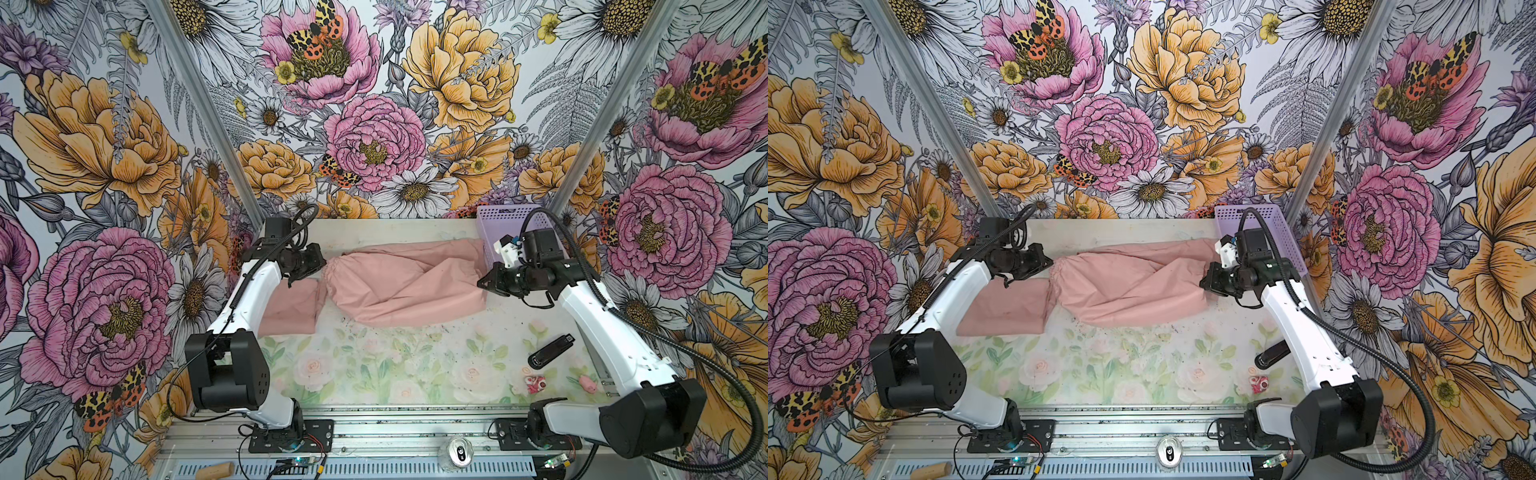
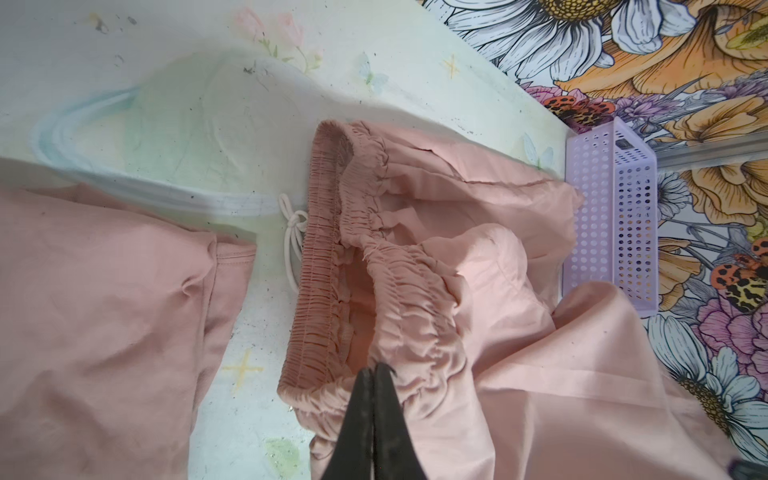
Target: Fold and stack the mixed laundry pile
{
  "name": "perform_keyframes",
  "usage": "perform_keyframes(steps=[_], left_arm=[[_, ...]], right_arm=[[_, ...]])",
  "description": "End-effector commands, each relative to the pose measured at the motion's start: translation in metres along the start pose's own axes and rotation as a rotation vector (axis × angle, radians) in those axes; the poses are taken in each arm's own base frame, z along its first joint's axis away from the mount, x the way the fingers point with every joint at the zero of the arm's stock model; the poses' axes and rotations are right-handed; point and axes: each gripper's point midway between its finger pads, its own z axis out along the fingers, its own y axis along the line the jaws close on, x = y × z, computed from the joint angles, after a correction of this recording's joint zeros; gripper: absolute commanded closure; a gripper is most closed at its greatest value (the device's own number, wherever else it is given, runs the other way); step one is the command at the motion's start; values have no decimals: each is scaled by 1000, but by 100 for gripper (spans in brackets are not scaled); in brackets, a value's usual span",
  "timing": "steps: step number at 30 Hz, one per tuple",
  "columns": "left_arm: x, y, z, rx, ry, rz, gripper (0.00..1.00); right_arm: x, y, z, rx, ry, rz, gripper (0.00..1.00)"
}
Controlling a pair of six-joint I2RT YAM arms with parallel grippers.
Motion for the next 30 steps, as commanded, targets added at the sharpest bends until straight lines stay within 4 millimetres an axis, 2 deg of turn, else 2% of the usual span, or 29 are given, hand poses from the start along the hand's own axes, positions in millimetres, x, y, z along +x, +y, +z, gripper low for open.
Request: perform_keyframes(steps=[1,4,6,9,12,15,17,18,19,21,24,26,30], left_arm=[[14,6,6,1,55,-27,100],[30,8,3,-3,76,-45,100],[45,11,1,-7,99,-63,100],[69,16,0,-26,133,-81,100],[88,24,0,-42,158,-107,100],[104,29,6,-57,194,-117,100],[111,32,9,-72,210,-108,100],[112,34,11,-80,216,-104,100],[114,36,12,-86,222,-102,100],[117,39,15,-96,230,-102,100],[117,42,15,-110,230,-100,100],[118,43,17,-117,234,-99,100],[120,46,18,-128,239,-96,100]], right_arm=[[29,-34,4,123,116,117,100],[50,-41,-18,160,140,160,100],[71,-45,-33,203,177,192,100],[97,-50,-42,232,215,242,100],[108,-63,-36,275,235,272,100],[115,-76,-11,270,294,301,100],[120,-90,5,305,332,309,88],[120,-97,8,340,330,301,79],[116,-103,8,375,307,287,73],[103,-106,2,414,241,266,67],[83,-98,4,387,165,247,60],[73,-95,15,355,133,247,57],[50,-94,56,253,55,240,47]])
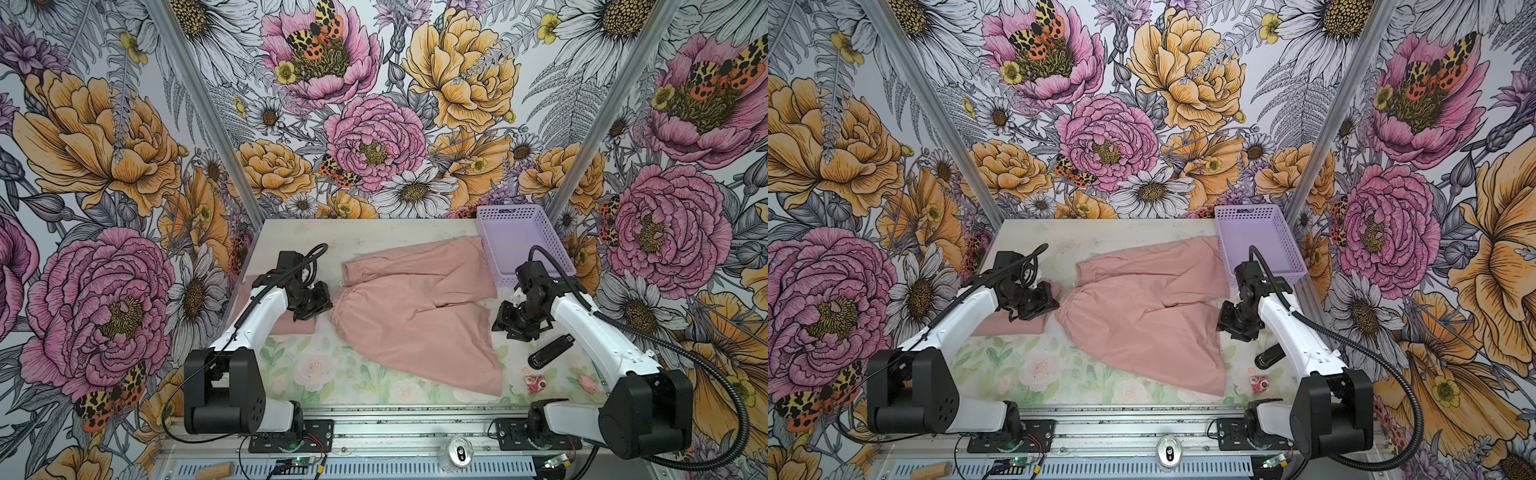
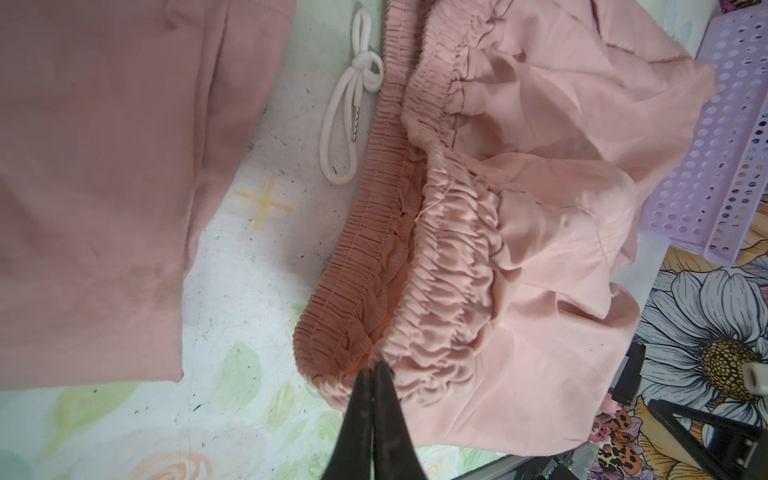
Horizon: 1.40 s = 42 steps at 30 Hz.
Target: Fold and stack the mixed laundry pile
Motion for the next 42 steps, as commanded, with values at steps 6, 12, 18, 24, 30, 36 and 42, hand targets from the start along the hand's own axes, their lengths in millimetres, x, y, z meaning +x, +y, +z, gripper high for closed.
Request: perform_keyframes(steps=[6,12,18,24,30,36,42], left_arm=[[7,15,8,-52,2,10,100],[14,27,11,-79,14,-1,100],[19,40,10,-103,1,-35,100],[26,43,14,-101,13,-52,100],[34,35,20,-103,34,-37,100],[17,19,5,-73,-34,-30,63],[-35,-20,-32,-32,-179,49,36]], right_arm=[[-73,35,60,-163,-177,17,45],[-92,25,91,-42,-149,-36,61],[-109,16,102,89,-117,-93,100],[-117,-14,91,260,-73,-109,100],[-98,-43,60,350,-46,-83,100],[-101,-19,49,241,-64,-84,100],[-112,29,29,119,-120,-117,91]])
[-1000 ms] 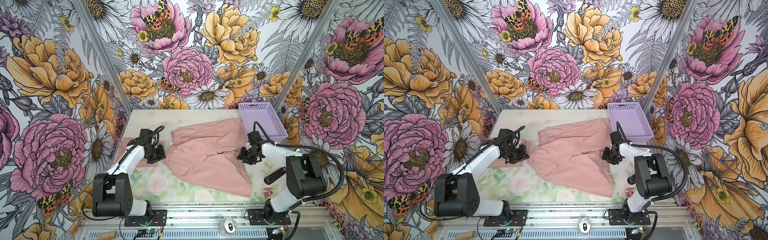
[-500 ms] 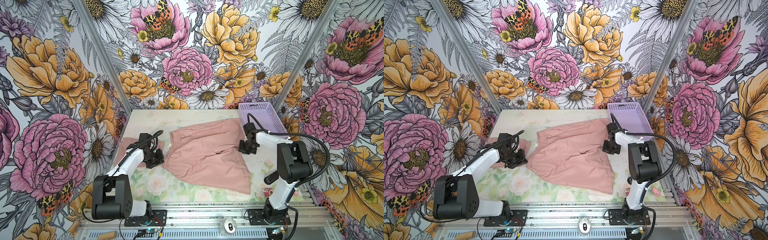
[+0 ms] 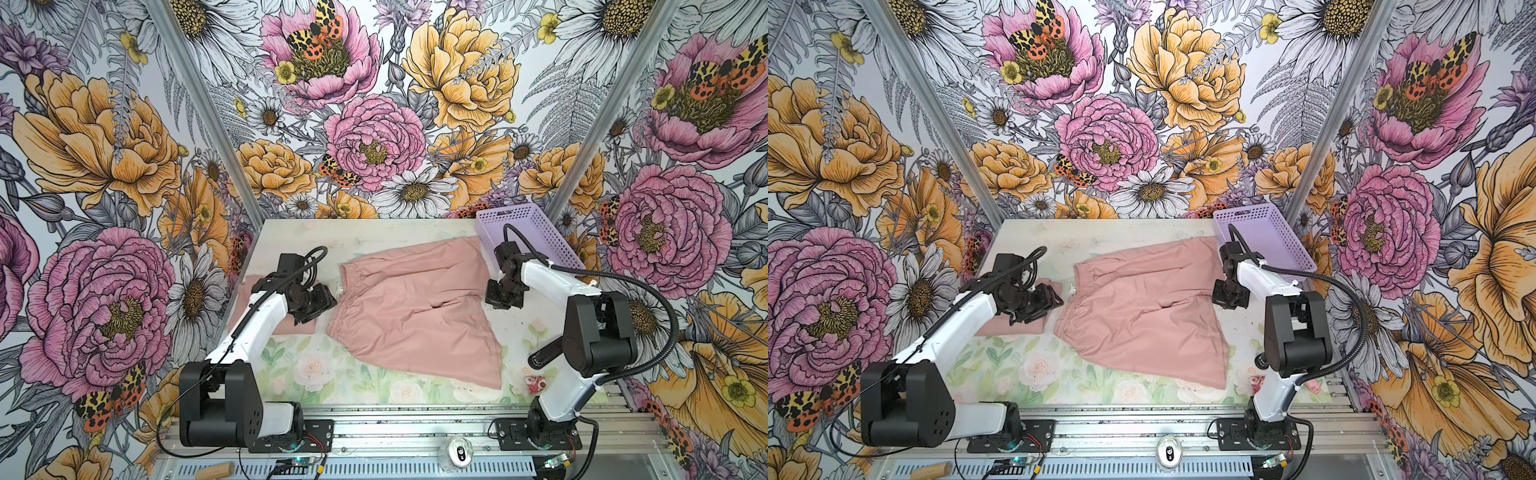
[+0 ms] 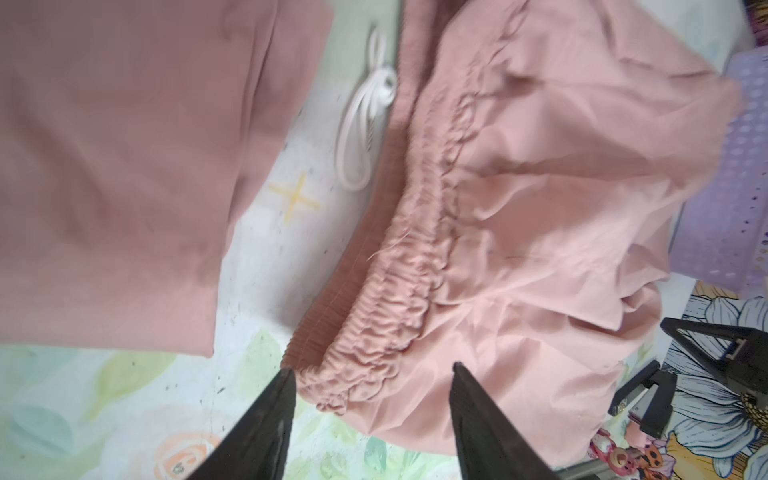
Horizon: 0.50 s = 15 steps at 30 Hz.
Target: Fold and stack the mixed laundry pile
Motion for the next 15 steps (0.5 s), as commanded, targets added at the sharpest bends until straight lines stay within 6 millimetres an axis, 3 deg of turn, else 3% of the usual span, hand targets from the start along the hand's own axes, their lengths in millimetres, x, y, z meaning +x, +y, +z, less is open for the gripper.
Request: perform_keyframes(steps=[1,4,8,11,15], left_arm=[[-40,-26,-14,21,-101,75,34],[-60,-52,4,19,-82,177,33],[-74,-77,49,-16,-21,309,36],[-73,-77,90,-69,43,374,39],[-74,-73,126,-143,75,435,40]], right_arm=[[-17,32,-35,-103,-89,-20,89],[-22,46,-40,-127,-101,-31,86],[-29,53,-45,-129,-123,-36,83],[-32,57,-49,-135,-136,-34,82],[-35,63,-54,-144,-149,-35,82]])
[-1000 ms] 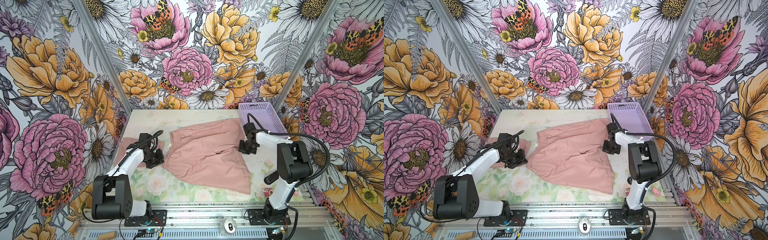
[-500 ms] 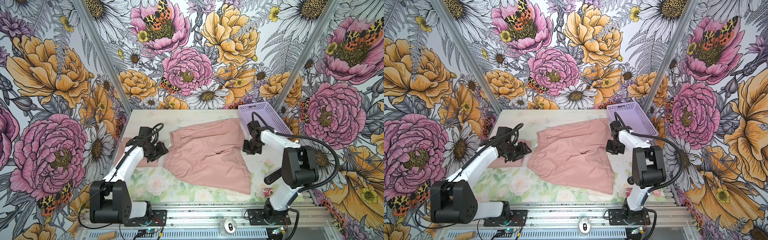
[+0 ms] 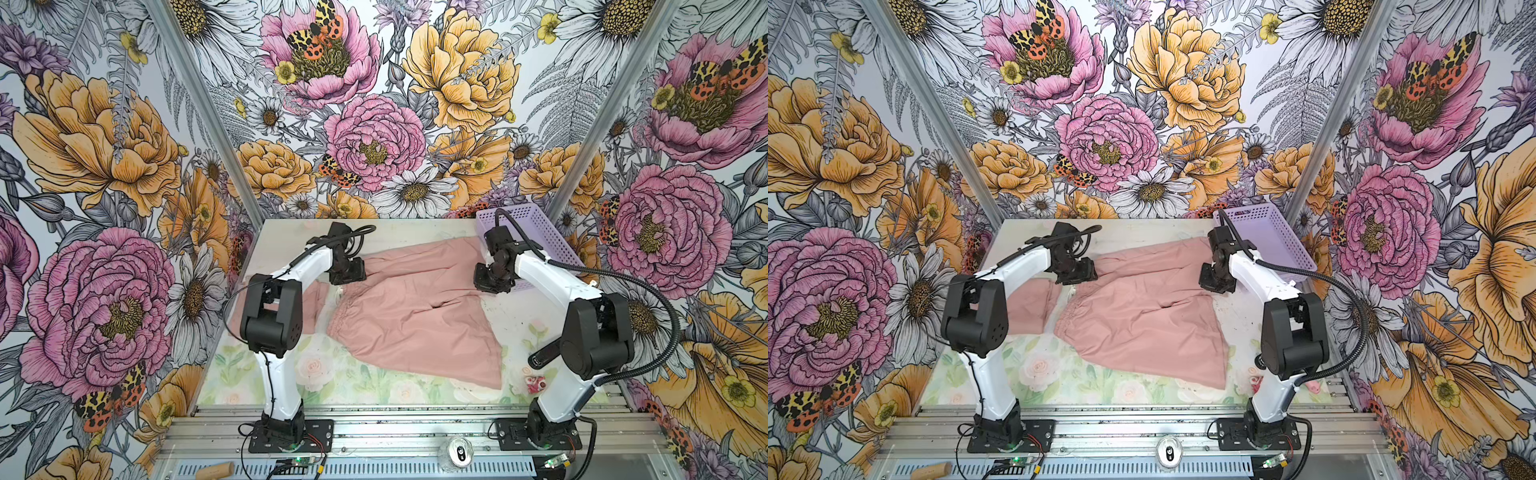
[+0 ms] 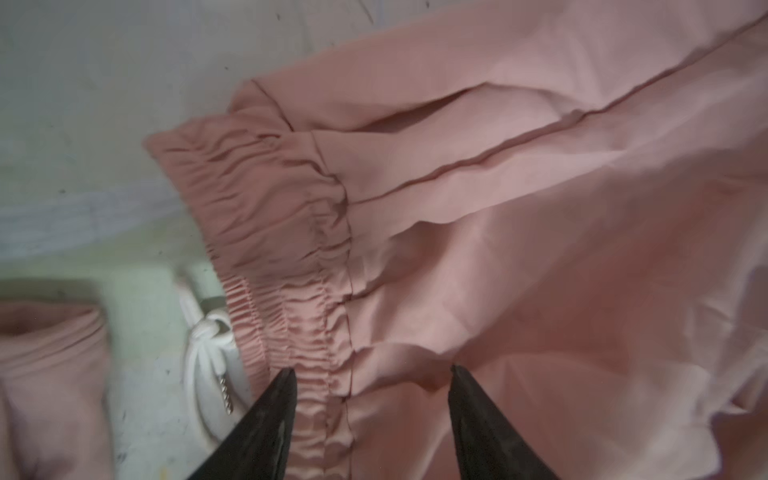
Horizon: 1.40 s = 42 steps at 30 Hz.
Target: Fold and stack the mixed laundry pile
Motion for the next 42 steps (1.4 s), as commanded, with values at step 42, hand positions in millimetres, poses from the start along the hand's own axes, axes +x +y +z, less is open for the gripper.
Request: perform_keyframes(steps=[42], left_arm=[[-30,104,64,-157,76,-192,57]], right_arm=[[-144,11,160,209,21,-127,53]])
